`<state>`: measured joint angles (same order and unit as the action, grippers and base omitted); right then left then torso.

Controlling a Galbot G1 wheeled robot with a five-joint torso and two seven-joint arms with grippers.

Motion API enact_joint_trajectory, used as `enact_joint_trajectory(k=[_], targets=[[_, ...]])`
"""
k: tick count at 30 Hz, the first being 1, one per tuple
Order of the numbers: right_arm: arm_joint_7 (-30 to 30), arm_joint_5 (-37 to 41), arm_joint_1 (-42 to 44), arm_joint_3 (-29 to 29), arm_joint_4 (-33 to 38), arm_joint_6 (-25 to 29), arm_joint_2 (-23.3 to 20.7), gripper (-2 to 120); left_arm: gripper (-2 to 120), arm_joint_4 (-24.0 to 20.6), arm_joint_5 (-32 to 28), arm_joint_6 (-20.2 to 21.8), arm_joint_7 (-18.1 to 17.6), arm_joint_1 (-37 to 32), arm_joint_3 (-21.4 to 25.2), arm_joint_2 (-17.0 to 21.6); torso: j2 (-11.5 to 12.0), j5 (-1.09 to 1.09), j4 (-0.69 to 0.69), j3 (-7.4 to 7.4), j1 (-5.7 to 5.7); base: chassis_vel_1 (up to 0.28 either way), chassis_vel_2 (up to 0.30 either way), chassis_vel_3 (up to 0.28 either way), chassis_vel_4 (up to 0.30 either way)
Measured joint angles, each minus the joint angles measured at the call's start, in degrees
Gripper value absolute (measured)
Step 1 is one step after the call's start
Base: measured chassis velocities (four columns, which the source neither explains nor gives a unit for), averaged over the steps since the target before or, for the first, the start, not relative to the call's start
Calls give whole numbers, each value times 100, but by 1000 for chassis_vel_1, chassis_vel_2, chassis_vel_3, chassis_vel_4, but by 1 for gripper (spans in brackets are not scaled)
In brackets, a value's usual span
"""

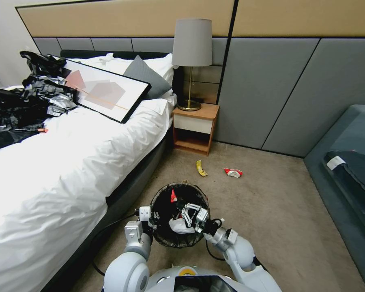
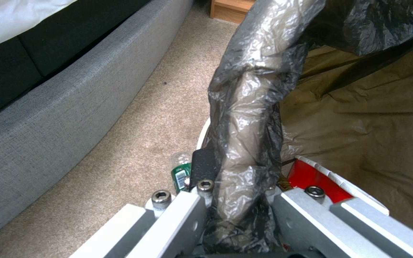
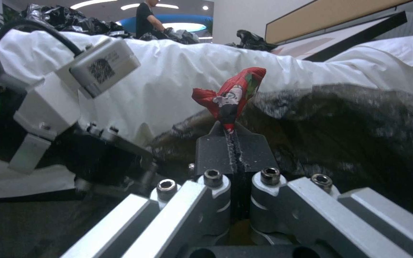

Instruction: Pick up the trash bin, then pick up the garbage from the floor and place it into the trash bin.

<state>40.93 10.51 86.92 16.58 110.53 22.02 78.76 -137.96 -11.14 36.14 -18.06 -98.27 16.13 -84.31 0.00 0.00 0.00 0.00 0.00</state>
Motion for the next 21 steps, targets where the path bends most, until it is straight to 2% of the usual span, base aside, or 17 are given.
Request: enact_joint_trajectory(k=[7, 10, 11, 14, 15, 21], targets=[[-19, -62, -13, 78, -176, 86, -15, 1, 0, -15, 12, -4, -3, -12, 2, -23, 0, 0, 0, 0, 0, 0, 0, 0, 0], [58, -66, -19, 113, -207, 99, -18, 14, 0, -34, 16, -4, -5, -23, 39, -26, 0, 0, 0, 0, 0, 0, 0, 0, 0], [58, -66, -19, 113, -207, 99, -18, 14, 0, -34, 16, -4, -5, -23, 39, -26, 0, 0, 0, 0, 0, 0, 0, 0, 0], [101, -56, -36, 148, -210, 105, -22, 30, 0, -40, 15, -4, -5, -25, 62, -27, 0, 0, 0, 0, 0, 0, 0, 0, 0], [101, -56, -36, 148, -210, 105, -22, 30, 0, -40, 15, -4, -5, -25, 62, -27, 0, 0, 0, 0, 0, 0, 0, 0, 0], [119, -33, -33, 199, -189, 113, -25, 52, 0, -37, 14, -6, -5, -19, 57, -26, 0, 0, 0, 0, 0, 0, 0, 0, 0]])
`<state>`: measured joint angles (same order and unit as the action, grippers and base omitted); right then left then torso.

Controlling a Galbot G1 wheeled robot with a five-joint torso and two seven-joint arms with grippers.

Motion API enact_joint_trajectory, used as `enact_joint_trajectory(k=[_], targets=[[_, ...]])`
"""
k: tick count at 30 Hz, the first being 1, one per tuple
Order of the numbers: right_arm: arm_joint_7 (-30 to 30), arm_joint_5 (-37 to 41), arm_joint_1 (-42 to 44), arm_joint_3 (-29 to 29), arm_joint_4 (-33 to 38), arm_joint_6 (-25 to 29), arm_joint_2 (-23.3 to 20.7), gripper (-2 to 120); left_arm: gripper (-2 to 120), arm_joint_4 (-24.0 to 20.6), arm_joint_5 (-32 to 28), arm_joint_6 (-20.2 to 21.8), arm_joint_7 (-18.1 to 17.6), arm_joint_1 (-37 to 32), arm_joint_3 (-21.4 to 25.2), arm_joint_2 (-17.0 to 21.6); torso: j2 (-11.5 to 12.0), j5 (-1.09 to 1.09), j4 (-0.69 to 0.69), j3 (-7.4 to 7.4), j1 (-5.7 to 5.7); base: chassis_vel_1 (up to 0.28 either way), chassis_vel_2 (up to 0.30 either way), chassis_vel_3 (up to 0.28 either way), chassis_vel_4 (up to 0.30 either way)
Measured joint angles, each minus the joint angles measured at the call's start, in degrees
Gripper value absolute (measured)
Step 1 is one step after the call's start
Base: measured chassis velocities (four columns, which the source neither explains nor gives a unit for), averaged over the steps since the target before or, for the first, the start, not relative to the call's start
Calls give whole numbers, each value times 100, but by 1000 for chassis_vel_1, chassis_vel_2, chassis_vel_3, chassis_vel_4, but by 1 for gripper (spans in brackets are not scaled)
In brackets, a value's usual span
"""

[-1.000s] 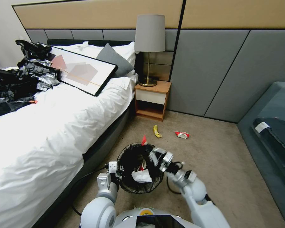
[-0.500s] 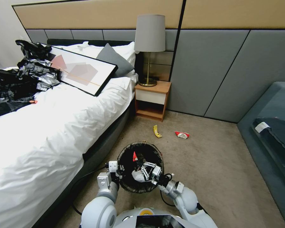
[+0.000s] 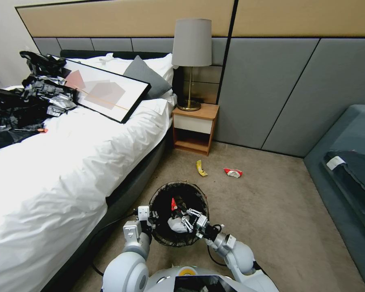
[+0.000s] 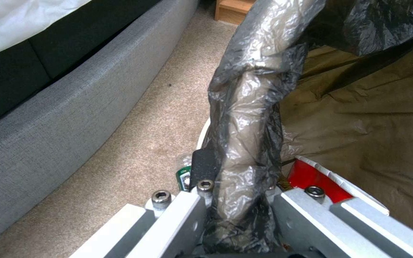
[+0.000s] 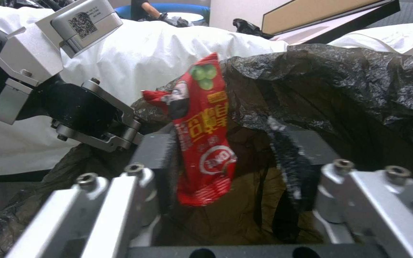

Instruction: Pick up the trash bin, then pick up the garbage from the floor and place it into the trash bin.

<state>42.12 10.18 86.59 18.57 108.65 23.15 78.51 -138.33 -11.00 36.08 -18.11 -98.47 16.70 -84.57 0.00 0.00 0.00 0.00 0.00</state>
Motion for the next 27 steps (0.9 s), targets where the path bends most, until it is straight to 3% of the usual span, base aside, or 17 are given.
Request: enact_joint_trajectory(k=[1, 3, 6, 12, 27], targets=[[2, 10, 0, 3, 7, 0, 0, 59, 0, 5, 0, -1, 1, 4, -2, 1, 0, 0, 0, 0, 0, 0, 0, 0, 0], [2, 10, 0, 3, 7, 0, 0, 59, 0, 5, 0, -1, 1, 4, -2, 1, 0, 0, 0, 0, 0, 0, 0, 0, 0], [3, 14, 0, 7, 17, -12, -11, 82, 0, 6, -8, -3, 1, 4, 5, 15, 0, 0, 0, 0, 0, 0, 0, 0, 0], [3, 14, 16, 12, 50, -15, -17, 99, 0, 0, -14, -3, 2, 0, 2, 19, 0, 0, 0, 0, 0, 0, 0, 0, 0], [3, 14, 35, 86, 119, -27, -42, 100, 0, -39, -16, -3, 2, -7, -29, 34, 0, 0, 0, 0, 0, 0, 0, 0, 0]])
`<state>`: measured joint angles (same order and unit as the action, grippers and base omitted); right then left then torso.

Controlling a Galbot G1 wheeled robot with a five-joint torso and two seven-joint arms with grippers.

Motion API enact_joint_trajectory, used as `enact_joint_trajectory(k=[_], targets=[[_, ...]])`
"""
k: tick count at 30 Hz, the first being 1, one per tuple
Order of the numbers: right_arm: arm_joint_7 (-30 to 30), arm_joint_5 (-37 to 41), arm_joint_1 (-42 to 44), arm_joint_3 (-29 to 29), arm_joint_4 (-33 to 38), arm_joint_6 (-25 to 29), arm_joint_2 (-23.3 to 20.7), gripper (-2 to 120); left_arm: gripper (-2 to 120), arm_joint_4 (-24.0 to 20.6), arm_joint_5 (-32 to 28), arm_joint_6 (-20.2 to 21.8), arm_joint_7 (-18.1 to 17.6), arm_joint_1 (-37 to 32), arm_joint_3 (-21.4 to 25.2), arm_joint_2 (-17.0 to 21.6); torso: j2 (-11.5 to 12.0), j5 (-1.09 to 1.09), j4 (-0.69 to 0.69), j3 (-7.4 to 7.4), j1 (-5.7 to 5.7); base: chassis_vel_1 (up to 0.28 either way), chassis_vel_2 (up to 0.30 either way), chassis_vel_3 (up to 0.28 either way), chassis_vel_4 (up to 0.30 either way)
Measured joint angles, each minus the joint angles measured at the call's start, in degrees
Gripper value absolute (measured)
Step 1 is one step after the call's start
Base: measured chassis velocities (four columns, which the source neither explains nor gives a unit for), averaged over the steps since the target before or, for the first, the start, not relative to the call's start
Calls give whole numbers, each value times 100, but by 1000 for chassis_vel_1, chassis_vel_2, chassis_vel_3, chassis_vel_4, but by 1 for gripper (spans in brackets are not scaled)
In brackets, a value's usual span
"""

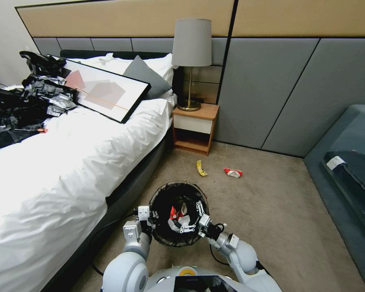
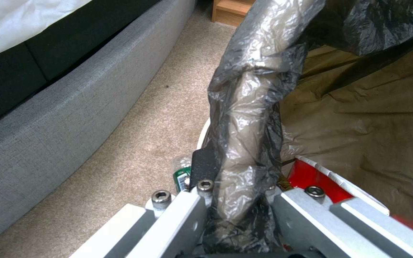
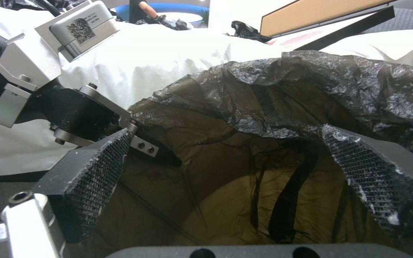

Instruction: Pick up the trash bin, then pick up the garbage from the floor and place it into the trash bin.

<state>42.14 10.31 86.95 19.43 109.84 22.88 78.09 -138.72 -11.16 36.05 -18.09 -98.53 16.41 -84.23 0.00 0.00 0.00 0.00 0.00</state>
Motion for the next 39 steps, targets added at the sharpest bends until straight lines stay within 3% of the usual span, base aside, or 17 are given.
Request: enact_joint_trajectory(k=[27, 31, 33, 34, 36, 39], targets=[[-138, 201, 65, 410, 456, 124, 74, 100, 0, 7, 0, -1, -3, 6, 48, -8, 0, 0, 0, 0, 0, 0, 0, 0, 0], [-618, 140, 258, 468, 816, 245, 137, 100, 0, 30, 10, -10, -2, 7, 101, -9, 0, 0, 0, 0, 0, 0, 0, 0, 0], [-1353, -151, 465, 595, 1148, 368, 252, 100, 0, 40, 22, -20, 0, 8, 120, -14, 0, 0, 1, 0, 0, 0, 0, 0, 0], [-1353, -151, 465, 595, 1148, 368, 252, 100, 0, 40, 22, -20, 0, 8, 120, -14, 0, 0, 1, 0, 0, 0, 0, 0, 0], [-2214, -459, 826, 775, 1463, 488, 414, 100, 0, 63, 72, -52, 13, 5, 166, -21, 0, 0, 0, 0, 0, 0, 0, 0, 0], [-2723, -515, 1195, 856, 1634, 545, 554, 100, 0, 71, 77, -73, 18, -4, 220, -23, 0, -1, -1, 0, 0, 0, 0, 0, 0]])
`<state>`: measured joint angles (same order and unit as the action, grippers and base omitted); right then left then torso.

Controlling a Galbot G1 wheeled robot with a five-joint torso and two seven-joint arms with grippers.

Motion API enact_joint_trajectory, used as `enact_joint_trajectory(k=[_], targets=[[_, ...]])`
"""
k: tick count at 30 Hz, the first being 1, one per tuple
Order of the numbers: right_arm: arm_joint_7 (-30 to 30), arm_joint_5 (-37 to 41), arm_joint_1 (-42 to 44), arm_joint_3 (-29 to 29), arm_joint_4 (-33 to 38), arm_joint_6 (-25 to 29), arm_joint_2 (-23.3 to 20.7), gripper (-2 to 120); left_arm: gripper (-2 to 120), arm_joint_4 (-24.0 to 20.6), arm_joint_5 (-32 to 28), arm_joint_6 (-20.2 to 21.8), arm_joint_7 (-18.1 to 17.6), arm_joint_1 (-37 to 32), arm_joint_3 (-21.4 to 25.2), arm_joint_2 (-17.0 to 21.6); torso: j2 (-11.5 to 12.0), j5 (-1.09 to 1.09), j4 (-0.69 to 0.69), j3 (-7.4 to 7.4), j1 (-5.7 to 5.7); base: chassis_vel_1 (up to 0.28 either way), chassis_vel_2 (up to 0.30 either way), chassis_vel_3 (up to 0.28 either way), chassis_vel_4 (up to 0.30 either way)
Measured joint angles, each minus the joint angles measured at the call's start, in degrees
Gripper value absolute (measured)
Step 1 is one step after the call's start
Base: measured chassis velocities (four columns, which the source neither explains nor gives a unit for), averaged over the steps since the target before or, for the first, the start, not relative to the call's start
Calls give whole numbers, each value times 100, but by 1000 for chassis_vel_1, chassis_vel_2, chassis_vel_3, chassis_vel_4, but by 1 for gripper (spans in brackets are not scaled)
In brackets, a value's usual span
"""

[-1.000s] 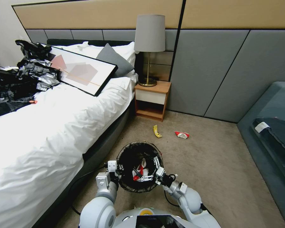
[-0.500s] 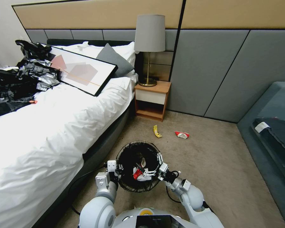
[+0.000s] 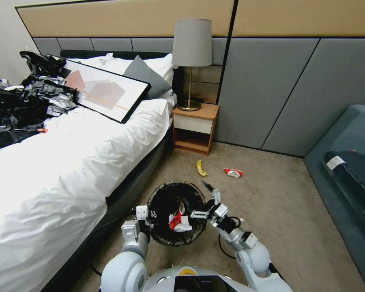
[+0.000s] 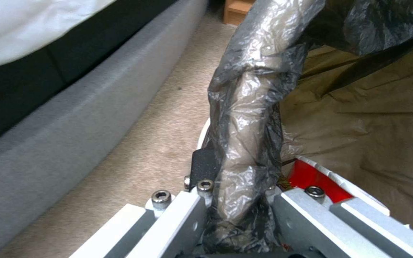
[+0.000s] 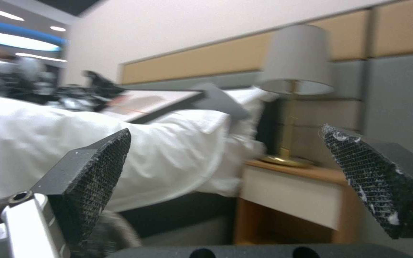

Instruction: Pick up the trash bin, then pick up the garbage from the floor and place it into the trash bin.

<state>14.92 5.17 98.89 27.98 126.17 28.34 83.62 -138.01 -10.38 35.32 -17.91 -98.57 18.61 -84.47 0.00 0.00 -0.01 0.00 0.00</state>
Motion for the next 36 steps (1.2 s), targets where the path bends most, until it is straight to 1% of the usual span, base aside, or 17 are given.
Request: enact_joint_trajectory(k=[1, 2, 3, 4, 8, 9, 11, 16, 17, 19, 26, 28, 31, 36], targets=[[-208, -33, 192, 45, 61, 73, 86, 100, 0, 2, 6, -20, 3, -1, 26, -1, 0, 0, 0, 0, 0, 0, 0, 0, 0], [-208, -33, 192, 45, 61, 73, 86, 100, 0, 2, 6, -20, 3, -1, 26, -1, 0, 0, 0, 0, 0, 0, 0, 0, 0], [-401, -90, 358, 82, 92, 141, 178, 100, 0, 17, 56, -67, 4, -2, 52, -1, 0, 0, 0, 0, 0, 0, 0, 0, 0], [-401, -90, 358, 82, 92, 141, 178, 100, 0, 17, 56, -67, 4, -2, 52, -1, 0, 0, 0, 0, 0, 0, 0, 0, 0], [-1155, -256, 720, 136, 42, 143, 457, 100, 0, 70, 117, -145, 2, -20, 80, -2, 0, 0, 1, 0, 0, 0, 0, 0, 0], [-1155, -256, 720, 136, 42, 143, 457, 100, 0, 70, 117, -145, 2, -20, 80, -2, 0, 0, 1, 0, 0, 0, 0, 0, 0], [-1327, -269, 794, 214, -30, 113, 608, 100, 0, 73, 122, -191, 7, -22, 84, 2, 0, 0, 1, 0, 0, 0, 0, 0, 0], [-1393, -272, 829, 417, -88, 128, 832, 100, 0, 119, 196, -372, 75, -15, 88, 4, 0, 0, 1, 0, 0, 0, 0, 0, 0], [-1393, -272, 829, 417, -88, 128, 832, 100, 0, 119, 196, -372, 75, -15, 88, 4, 0, 0, 1, 0, 0, 0, 0, 0, 0], [-1378, -272, 808, 556, -88, 146, 867, 100, 0, 167, 237, -504, 113, -19, 90, 11, 0, 0, 1, 0, 0, 0, 0, 0, 0], [-1435, -263, 758, 671, -69, 205, 868, 100, 0, 178, 310, -606, 195, -24, 84, 18, 0, 1, 1, 0, 0, 0, 0, 0, 0], [-1479, -266, 735, 695, -74, 230, 867, 100, 0, 205, 360, -734, 216, -27, 69, 19, 0, 0, 1, 0, 0, 0, 0, 0, 0], [-1470, -269, 716, 730, -91, 254, 866, 100, 0, 227, 400, -814, 216, -24, 56, 19, 0, 1, 1, 0, 0, 0, 0, 0, 0], [-1437, -269, 651, 773, -103, 254, 861, 100, 0, 228, 523, -772, 294, -39, 51, 18, 0, 0, 1, 0, 0, 0, 0, 0, 0]])
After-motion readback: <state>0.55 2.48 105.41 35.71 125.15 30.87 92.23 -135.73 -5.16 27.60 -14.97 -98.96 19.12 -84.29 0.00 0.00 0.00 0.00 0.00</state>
